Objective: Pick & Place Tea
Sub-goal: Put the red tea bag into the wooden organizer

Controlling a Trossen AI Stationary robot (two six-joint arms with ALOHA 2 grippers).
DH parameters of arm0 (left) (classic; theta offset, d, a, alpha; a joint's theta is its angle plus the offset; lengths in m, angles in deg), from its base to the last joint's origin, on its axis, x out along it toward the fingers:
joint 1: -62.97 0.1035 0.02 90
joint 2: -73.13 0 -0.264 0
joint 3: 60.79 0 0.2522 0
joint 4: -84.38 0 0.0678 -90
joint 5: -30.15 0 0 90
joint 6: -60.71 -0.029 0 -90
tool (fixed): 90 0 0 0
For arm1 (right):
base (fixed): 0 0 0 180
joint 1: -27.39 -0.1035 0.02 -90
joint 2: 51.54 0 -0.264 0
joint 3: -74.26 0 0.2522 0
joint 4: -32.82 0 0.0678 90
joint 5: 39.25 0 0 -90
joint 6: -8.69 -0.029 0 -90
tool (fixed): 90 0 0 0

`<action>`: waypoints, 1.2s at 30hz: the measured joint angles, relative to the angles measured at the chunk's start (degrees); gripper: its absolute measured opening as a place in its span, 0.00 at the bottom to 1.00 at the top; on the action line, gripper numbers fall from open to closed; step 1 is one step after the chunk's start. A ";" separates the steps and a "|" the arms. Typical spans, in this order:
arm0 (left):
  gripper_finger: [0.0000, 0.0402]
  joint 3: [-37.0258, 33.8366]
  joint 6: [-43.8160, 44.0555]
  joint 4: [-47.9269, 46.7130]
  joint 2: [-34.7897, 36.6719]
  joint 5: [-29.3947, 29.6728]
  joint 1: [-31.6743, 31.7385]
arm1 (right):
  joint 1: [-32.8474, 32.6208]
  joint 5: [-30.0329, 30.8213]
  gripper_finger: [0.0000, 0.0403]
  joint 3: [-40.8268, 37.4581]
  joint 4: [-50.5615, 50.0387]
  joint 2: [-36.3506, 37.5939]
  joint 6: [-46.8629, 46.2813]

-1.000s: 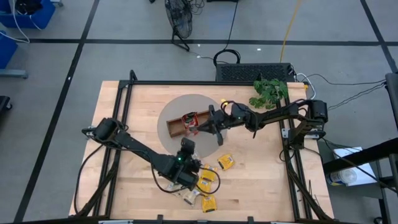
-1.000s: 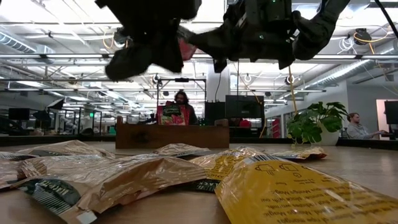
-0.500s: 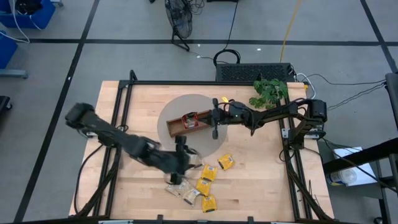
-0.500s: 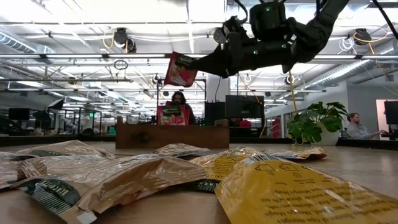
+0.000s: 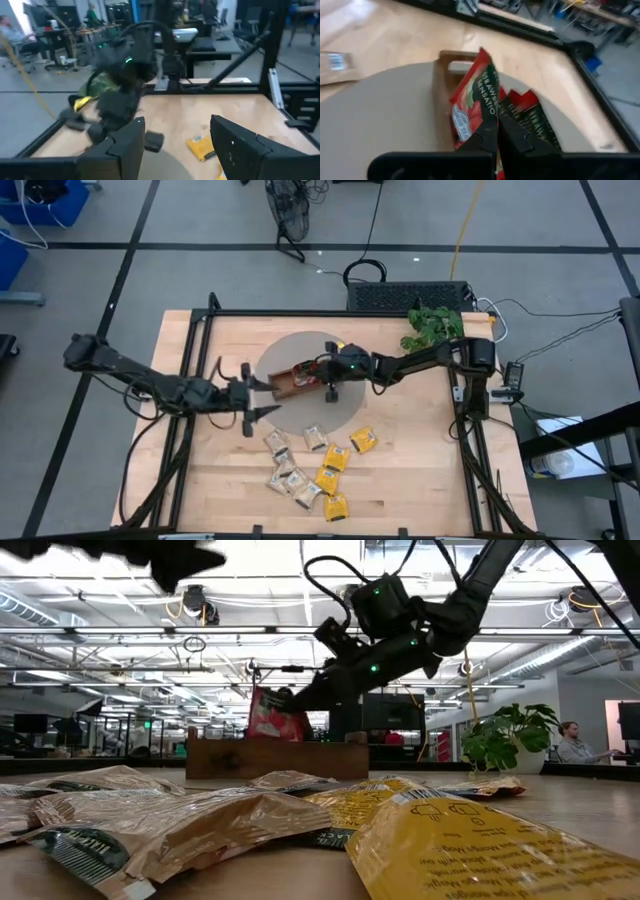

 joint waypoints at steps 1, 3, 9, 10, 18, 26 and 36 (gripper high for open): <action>0.56 -1.74 0.45 1.95 0.85 0.12 0.38 | 0.05 0.69 0.00 0.05 -1.09 -0.07 0.30; 0.56 -4.87 1.19 4.91 2.63 0.38 1.25 | 0.09 1.76 0.00 -0.17 -3.38 -0.04 0.50; 0.56 -8.79 2.08 7.69 5.11 0.02 2.21 | -0.25 6.59 0.00 -0.04 -8.12 0.99 1.14; 0.56 -8.83 2.21 7.71 5.07 -0.14 2.17 | -0.32 6.85 0.00 -0.11 -8.84 1.15 1.28; 0.56 -9.01 2.24 7.64 5.07 -0.01 2.33 | -2.90 7.12 0.00 0.19 -6.02 1.28 3.59; 0.56 -9.01 2.53 7.60 5.05 0.24 2.42 | -7.18 20.51 0.00 2.54 -13.07 0.62 12.39; 0.56 -9.01 2.64 7.55 5.05 0.36 2.42 | -10.85 27.43 0.00 7.71 -21.95 0.62 18.40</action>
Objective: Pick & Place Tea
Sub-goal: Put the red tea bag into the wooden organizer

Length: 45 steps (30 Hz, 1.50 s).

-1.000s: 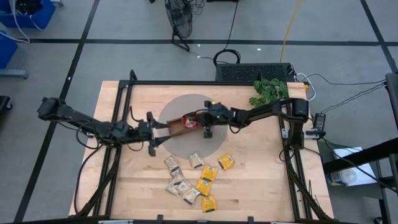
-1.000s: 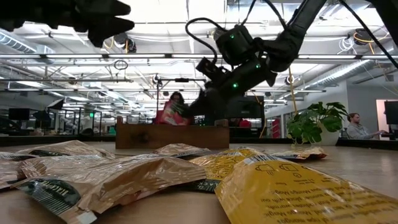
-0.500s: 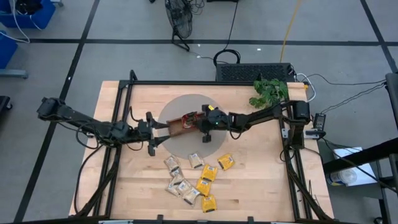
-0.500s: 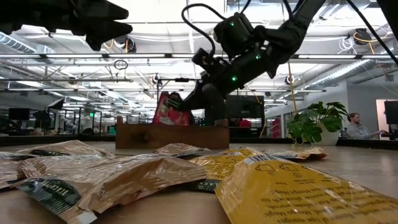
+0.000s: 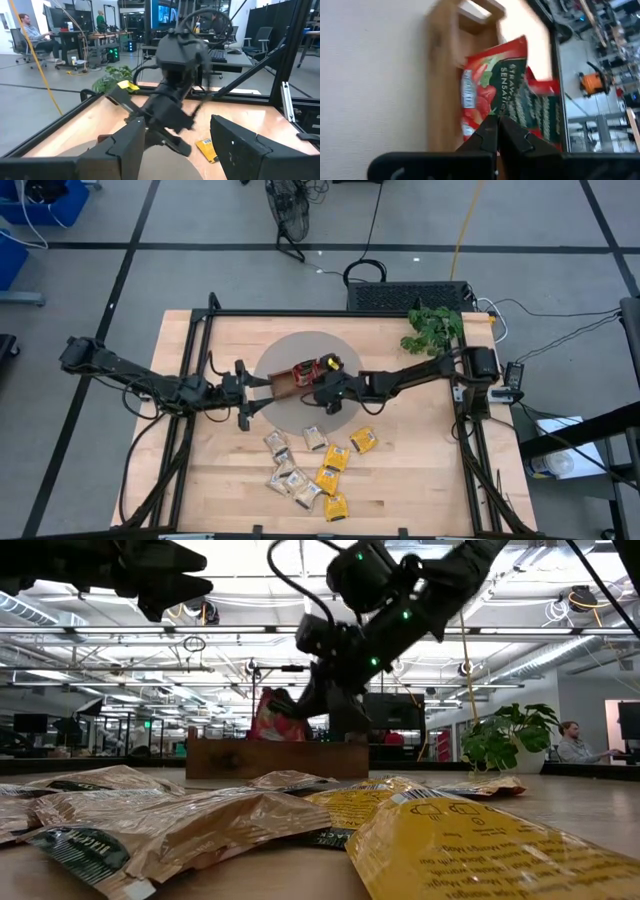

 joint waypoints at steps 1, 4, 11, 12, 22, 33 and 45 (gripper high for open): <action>0.56 0.00 0.02 0.04 0.00 0.00 0.00 | -0.42 0.00 0.00 1.07 -2.23 0.00 0.37; 0.56 0.00 0.00 0.03 0.00 0.00 0.00 | -1.25 -0.09 0.00 4.67 -8.48 -0.26 0.72; 0.56 0.00 0.00 0.01 0.00 0.00 0.00 | -1.00 0.13 0.00 10.22 -18.62 -0.63 0.39; 0.56 0.00 0.00 0.05 0.00 0.00 0.00 | -0.79 0.26 0.00 10.44 -19.47 -0.59 0.13; 0.56 0.00 -0.02 0.01 -0.02 0.00 0.00 | 1.11 -0.07 0.00 10.68 -23.41 -0.61 -3.42; 0.56 0.02 0.00 0.01 -0.02 0.00 0.00 | 2.09 -8.44 0.00 17.47 -32.99 -0.61 -10.63; 0.56 0.02 -0.01 0.04 -0.02 0.00 0.00 | 4.13 -7.79 0.00 20.58 -38.76 -3.83 -12.04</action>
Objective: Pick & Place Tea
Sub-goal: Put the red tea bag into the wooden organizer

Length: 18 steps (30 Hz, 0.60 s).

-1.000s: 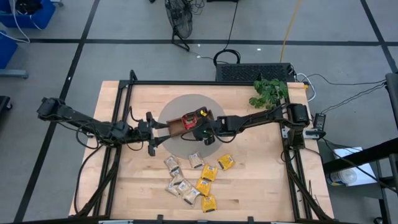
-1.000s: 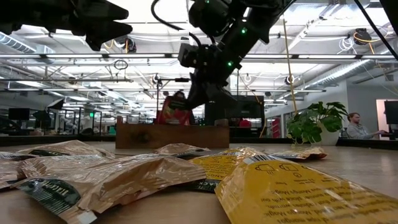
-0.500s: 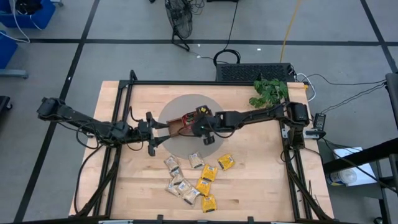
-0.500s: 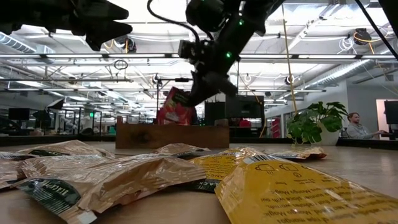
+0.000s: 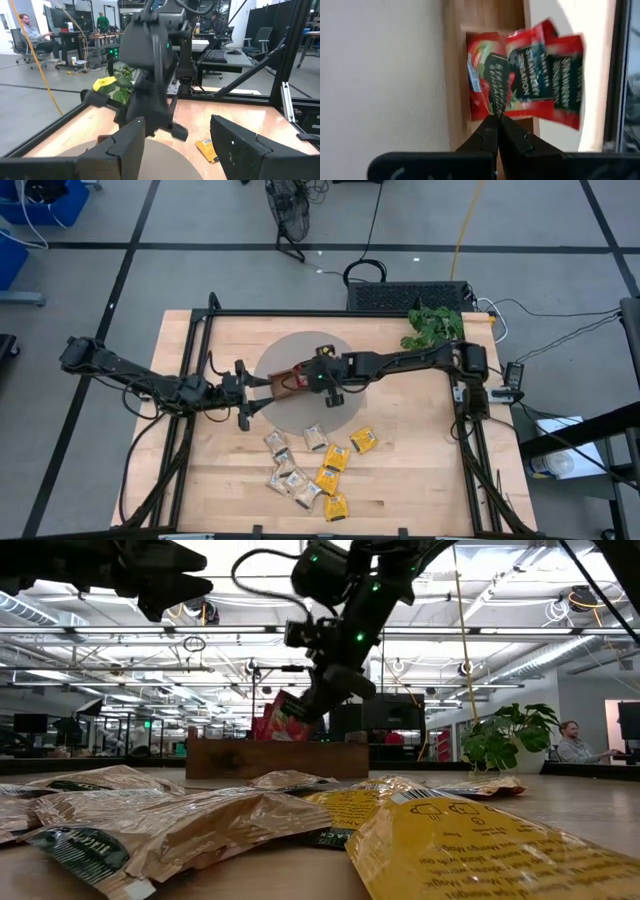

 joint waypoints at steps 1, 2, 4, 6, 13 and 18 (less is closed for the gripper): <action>0.56 0.00 0.00 -0.02 0.00 0.00 0.00 | -0.33 1.06 0.00 1.24 -1.78 -0.88 -0.12; 0.56 0.00 0.00 -0.03 0.00 0.00 0.00 | -0.65 2.10 0.00 2.48 -3.41 -1.82 -0.18; 0.56 0.00 -0.01 0.01 0.00 0.00 0.00 | -1.32 3.34 0.00 5.27 -5.44 -3.77 -0.17; 0.56 0.00 0.01 -0.03 0.00 0.00 -0.02 | -1.77 3.26 0.00 8.37 -7.46 -5.57 -0.13; 0.56 0.02 -0.01 -0.01 0.00 0.00 0.00 | -2.07 5.30 0.00 14.09 -13.07 -9.78 0.05; 0.56 0.02 -0.01 -0.05 0.00 0.00 0.00 | -1.93 12.43 0.00 14.14 -17.57 -9.32 -0.18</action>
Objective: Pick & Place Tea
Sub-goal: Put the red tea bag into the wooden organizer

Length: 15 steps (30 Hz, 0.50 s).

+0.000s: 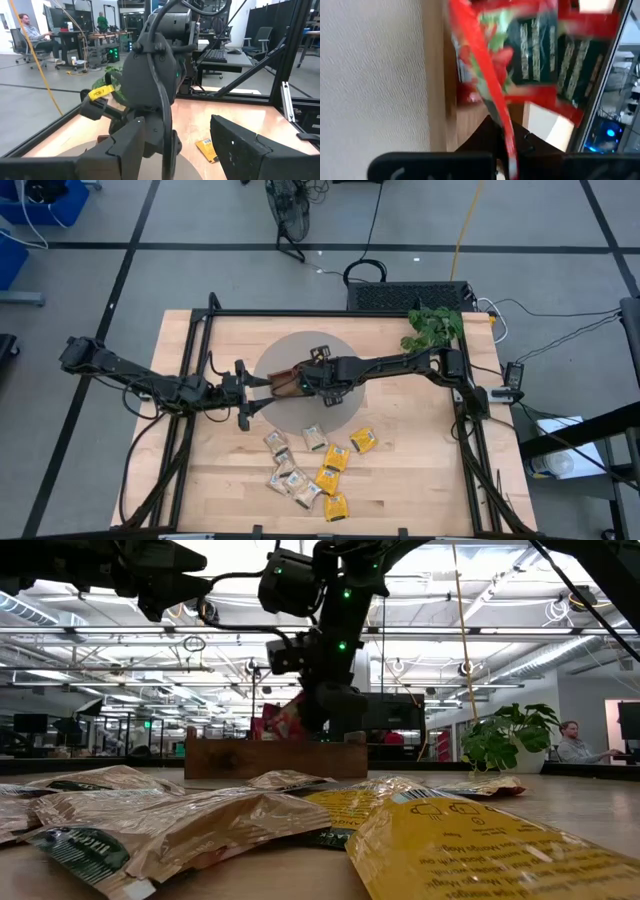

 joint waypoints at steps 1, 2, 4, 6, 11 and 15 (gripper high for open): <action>0.56 0.00 0.00 0.06 0.00 0.00 0.00 | 0.05 0.03 0.00 0.00 -0.96 0.30 -0.79; 0.56 0.00 0.00 0.04 0.00 0.00 0.00 | 0.11 -0.03 0.00 0.00 -1.76 0.55 -1.32; 0.56 0.00 0.00 0.01 0.00 0.00 -0.02 | 0.11 0.28 0.00 0.18 -1.91 0.74 -1.88; 0.56 0.00 0.00 0.05 0.00 0.00 0.00 | 0.05 0.08 0.00 0.16 -2.31 0.74 -2.20; 0.56 0.00 0.00 0.02 0.00 0.00 0.00 | -0.61 -0.32 0.00 0.09 -1.08 0.79 -2.20; 0.56 0.00 0.00 0.01 0.00 0.00 0.00 | -0.96 -0.34 0.00 0.09 -0.61 0.79 -1.53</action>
